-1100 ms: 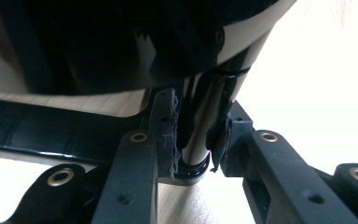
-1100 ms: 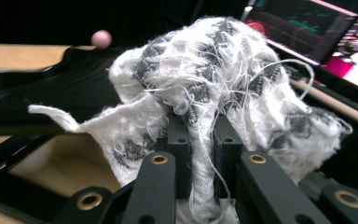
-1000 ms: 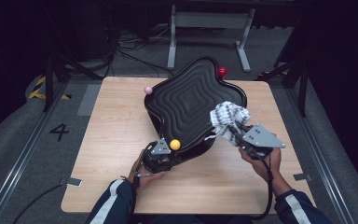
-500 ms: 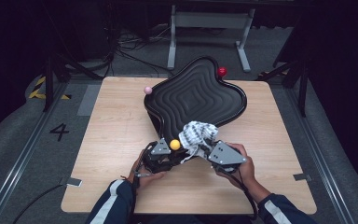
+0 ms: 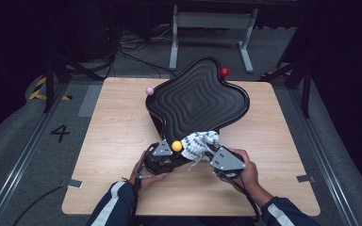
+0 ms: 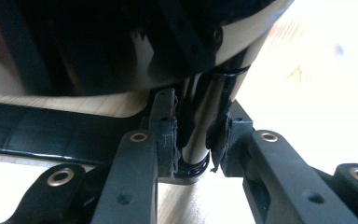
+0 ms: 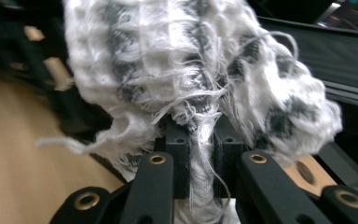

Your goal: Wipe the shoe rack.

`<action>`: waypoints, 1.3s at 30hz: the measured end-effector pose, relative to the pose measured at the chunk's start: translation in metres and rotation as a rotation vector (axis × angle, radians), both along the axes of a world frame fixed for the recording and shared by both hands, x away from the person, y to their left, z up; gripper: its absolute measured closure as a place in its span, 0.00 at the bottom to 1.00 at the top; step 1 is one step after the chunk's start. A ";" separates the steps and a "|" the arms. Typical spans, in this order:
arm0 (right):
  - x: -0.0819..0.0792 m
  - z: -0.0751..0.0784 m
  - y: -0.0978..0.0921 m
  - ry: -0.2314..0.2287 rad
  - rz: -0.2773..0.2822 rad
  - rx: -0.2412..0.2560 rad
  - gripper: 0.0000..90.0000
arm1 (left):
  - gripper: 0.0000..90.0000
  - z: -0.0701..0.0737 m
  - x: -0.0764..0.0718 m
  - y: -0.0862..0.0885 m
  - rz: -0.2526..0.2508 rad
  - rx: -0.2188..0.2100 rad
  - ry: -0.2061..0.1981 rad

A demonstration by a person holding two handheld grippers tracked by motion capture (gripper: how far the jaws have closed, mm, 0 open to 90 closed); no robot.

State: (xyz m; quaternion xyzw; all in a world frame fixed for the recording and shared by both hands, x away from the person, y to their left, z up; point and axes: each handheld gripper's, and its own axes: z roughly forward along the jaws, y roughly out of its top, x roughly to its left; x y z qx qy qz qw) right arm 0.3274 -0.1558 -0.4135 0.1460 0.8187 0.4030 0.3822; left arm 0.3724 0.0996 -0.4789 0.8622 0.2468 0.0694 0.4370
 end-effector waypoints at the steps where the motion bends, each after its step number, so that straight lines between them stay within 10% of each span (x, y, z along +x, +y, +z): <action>1: 0.002 0.003 -0.007 0.001 -0.022 0.020 0.89 | 0.81 0.000 0.000 0.000 0.001 -0.002 0.002; 24: 0.025 0.055 -0.107 -0.074 -0.302 0.280 0.89 | 0.80 0.000 0.000 0.000 0.001 -0.005 0.006; 39: 0.020 0.033 -0.055 -0.021 -0.158 0.103 0.90 | 0.80 0.000 0.000 0.000 -0.002 -0.004 0.005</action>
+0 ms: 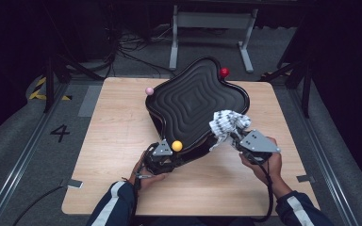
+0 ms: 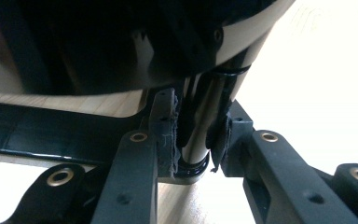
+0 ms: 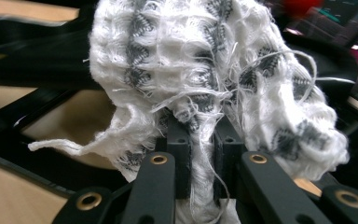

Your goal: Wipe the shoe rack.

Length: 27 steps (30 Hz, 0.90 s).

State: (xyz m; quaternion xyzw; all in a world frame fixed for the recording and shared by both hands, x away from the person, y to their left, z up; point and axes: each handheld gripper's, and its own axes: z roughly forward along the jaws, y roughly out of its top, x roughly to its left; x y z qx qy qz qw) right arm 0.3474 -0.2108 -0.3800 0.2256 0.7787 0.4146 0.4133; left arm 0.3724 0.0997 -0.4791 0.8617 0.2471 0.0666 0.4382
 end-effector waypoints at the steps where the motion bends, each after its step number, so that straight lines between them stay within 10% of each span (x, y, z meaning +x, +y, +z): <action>1: 0.000 -0.002 0.004 0.005 0.008 -0.011 0.90 | 0.80 0.000 0.000 0.000 -0.002 -0.001 -0.002; 10: -0.003 -0.032 0.042 0.062 0.104 -0.126 0.90 | 0.81 0.000 0.000 0.000 -0.001 0.002 -0.007; 27: -0.010 -0.046 0.069 0.094 0.166 -0.143 0.90 | 0.81 0.000 0.000 0.000 0.000 0.004 -0.006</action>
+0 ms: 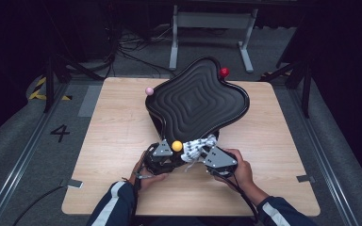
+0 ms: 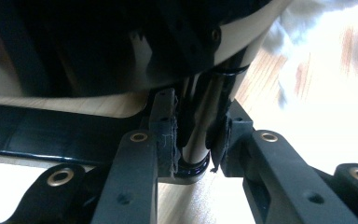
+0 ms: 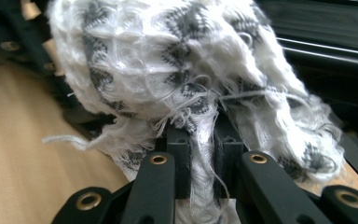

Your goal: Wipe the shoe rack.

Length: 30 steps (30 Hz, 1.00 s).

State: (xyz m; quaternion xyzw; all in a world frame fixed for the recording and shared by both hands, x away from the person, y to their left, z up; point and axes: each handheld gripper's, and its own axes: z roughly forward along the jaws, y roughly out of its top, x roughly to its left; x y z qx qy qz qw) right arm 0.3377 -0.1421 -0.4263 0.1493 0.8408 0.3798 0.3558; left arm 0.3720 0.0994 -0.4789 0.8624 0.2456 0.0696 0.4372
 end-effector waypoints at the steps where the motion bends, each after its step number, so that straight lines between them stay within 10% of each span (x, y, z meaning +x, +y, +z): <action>1: 0.002 0.002 -0.005 0.000 -0.018 0.015 0.90 | 0.81 0.000 0.000 0.000 -0.001 0.001 0.000; 12: 0.022 0.034 -0.068 -0.024 -0.203 0.170 0.89 | 0.81 0.000 0.000 0.000 0.000 -0.001 0.001; 30: 0.047 0.071 -0.139 -0.081 -0.409 0.284 0.89 | 0.80 0.000 0.001 0.001 -0.004 -0.006 0.008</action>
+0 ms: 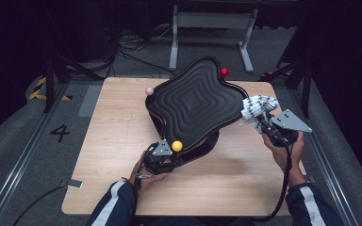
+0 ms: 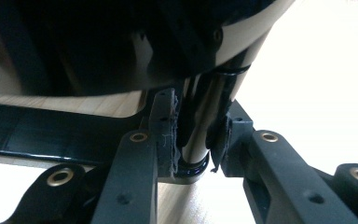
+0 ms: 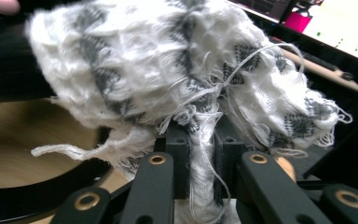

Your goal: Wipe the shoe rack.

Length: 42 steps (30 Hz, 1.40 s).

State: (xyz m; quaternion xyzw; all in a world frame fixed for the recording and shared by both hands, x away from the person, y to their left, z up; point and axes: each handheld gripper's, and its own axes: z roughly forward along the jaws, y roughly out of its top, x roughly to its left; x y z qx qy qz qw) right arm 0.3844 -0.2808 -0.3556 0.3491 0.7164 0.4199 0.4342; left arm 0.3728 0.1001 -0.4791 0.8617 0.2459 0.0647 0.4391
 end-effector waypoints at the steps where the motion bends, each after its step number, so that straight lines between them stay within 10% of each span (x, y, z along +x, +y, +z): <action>1: 0.001 0.000 -0.001 -0.004 -0.006 0.001 0.89 | 0.80 0.000 0.000 0.000 0.000 -0.002 0.002; 15: -0.013 -0.010 0.034 0.058 0.145 -0.068 0.89 | 0.80 0.000 0.000 0.000 -0.001 0.001 0.000; 29: -0.029 -0.041 0.109 0.162 0.365 -0.177 0.88 | 0.80 0.000 0.000 0.000 0.000 0.001 -0.004; 42: -0.032 -0.054 0.132 0.170 0.390 -0.188 0.87 | 0.80 0.000 -0.002 0.001 0.011 0.004 -0.004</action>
